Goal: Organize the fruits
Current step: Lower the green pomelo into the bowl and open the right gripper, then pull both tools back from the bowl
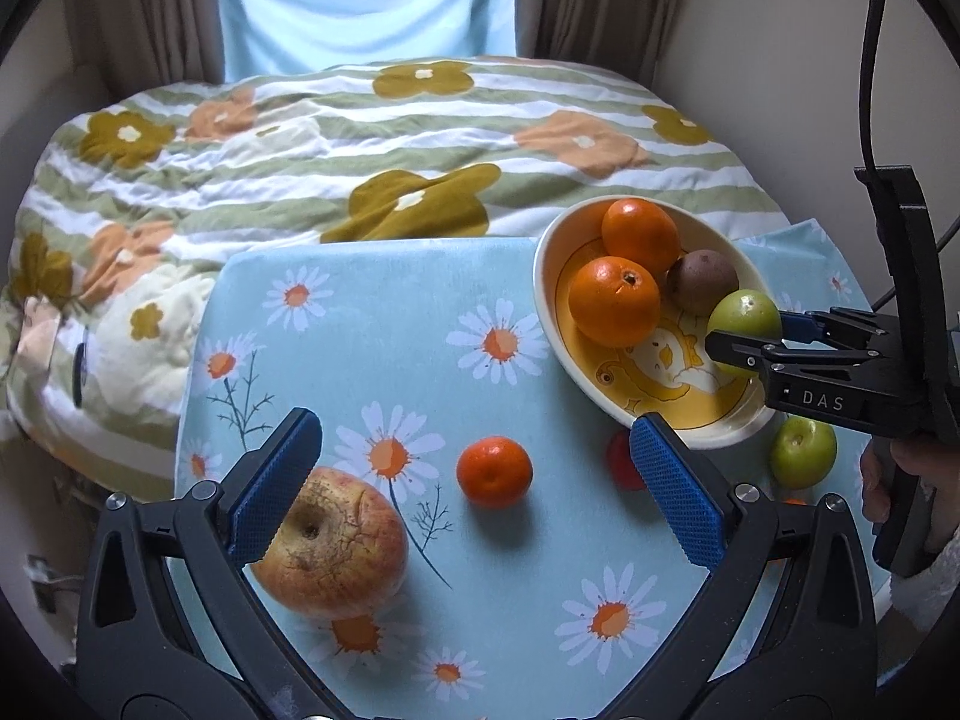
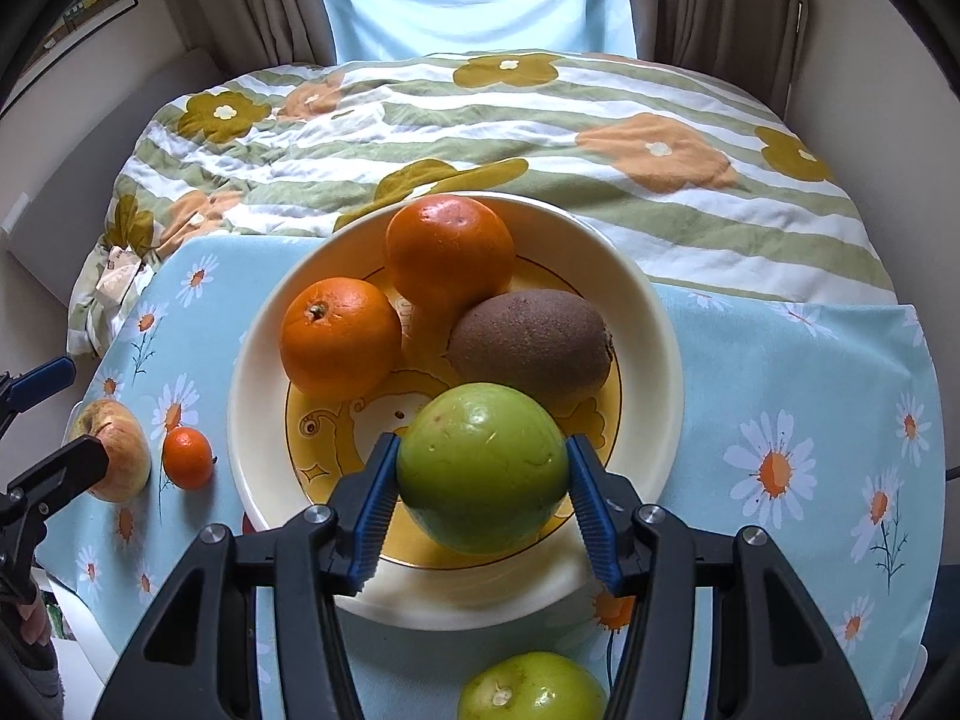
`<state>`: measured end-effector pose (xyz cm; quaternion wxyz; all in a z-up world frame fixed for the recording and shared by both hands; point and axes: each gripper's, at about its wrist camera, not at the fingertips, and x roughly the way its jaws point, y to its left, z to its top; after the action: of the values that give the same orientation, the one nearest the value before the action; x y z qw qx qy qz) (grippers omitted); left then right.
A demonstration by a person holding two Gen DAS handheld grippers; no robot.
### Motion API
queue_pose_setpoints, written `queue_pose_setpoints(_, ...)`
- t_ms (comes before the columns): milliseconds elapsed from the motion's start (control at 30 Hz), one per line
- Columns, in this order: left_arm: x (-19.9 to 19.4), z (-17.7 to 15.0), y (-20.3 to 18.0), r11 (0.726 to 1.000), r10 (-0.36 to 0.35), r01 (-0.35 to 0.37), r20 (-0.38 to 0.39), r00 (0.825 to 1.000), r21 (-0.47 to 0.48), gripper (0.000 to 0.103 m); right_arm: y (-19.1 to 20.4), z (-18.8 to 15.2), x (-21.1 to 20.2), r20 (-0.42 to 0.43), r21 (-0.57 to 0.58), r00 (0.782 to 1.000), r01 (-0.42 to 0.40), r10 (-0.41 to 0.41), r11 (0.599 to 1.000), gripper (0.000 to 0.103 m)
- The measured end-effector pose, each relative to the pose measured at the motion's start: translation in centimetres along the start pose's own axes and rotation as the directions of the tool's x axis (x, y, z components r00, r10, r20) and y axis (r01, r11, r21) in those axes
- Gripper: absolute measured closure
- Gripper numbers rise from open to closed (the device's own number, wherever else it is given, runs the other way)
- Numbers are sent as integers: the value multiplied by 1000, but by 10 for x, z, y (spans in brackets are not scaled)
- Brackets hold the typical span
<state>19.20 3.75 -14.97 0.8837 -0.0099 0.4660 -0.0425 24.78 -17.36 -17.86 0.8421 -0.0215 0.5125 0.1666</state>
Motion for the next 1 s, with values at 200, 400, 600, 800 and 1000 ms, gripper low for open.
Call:
queue_pose_setpoints(200,-3,-2,-1,1000,7,-7,8,1000,-4,0,-2,-1,-8,47,2,999,-14,14,1000,30)
queue_pose_setpoints(400,-15,-3,-1,1000,22,-22,25,999,-19,0,-6,-2,-31,116,33,993,-25,21,999,3)
queue_pose_setpoints(600,-39,-2,-8,999,48,-47,64,997,-26,0,-9,-5,-55,136,9,991,-8,7,1000,0)
queue_pose_setpoints(800,-74,-3,-25,998,66,-64,119,991,-19,0,-9,-12,-93,177,-15,984,-23,25,1000,0)
queue_pose_setpoints(1000,-113,-14,-44,995,93,-88,173,981,-35,0,-3,-27,-133,213,-58,976,-33,45,998,0)
